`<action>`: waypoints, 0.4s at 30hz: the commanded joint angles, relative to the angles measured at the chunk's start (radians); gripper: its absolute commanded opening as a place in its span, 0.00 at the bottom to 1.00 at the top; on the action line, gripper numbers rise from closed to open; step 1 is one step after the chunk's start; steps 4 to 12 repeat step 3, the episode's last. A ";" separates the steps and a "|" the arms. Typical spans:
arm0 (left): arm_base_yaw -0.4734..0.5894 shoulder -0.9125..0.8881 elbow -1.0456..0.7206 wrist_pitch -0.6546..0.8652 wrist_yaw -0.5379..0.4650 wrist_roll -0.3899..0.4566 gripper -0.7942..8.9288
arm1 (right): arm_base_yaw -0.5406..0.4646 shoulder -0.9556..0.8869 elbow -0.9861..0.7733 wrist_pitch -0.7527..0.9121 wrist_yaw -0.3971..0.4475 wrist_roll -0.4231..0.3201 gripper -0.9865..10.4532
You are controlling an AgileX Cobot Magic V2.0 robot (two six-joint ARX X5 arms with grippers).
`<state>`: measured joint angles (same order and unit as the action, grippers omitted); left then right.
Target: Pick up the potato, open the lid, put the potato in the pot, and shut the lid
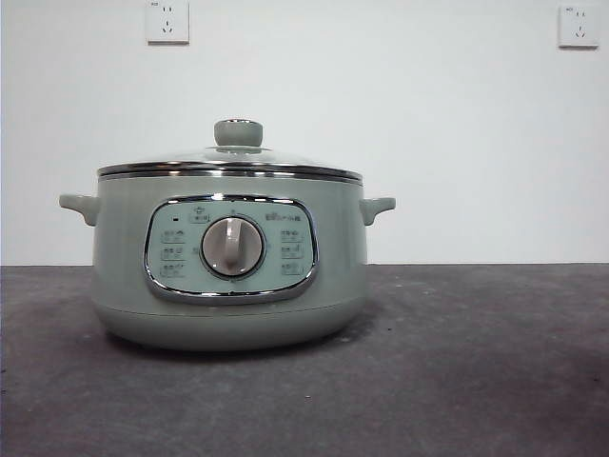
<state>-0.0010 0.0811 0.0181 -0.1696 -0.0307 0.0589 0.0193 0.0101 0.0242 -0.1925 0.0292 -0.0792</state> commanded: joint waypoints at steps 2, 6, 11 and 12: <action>0.000 0.000 -0.011 0.006 0.005 -0.006 0.08 | -0.001 0.000 -0.009 0.006 0.005 0.000 0.09; 0.000 0.000 -0.010 0.006 0.005 -0.006 0.08 | -0.001 0.000 -0.009 0.006 0.005 0.000 0.09; 0.000 0.000 -0.010 0.006 0.005 -0.006 0.08 | -0.001 0.000 -0.009 0.006 0.005 0.000 0.09; 0.000 0.000 -0.010 0.006 0.005 -0.006 0.08 | -0.001 0.000 -0.009 0.006 0.005 0.000 0.09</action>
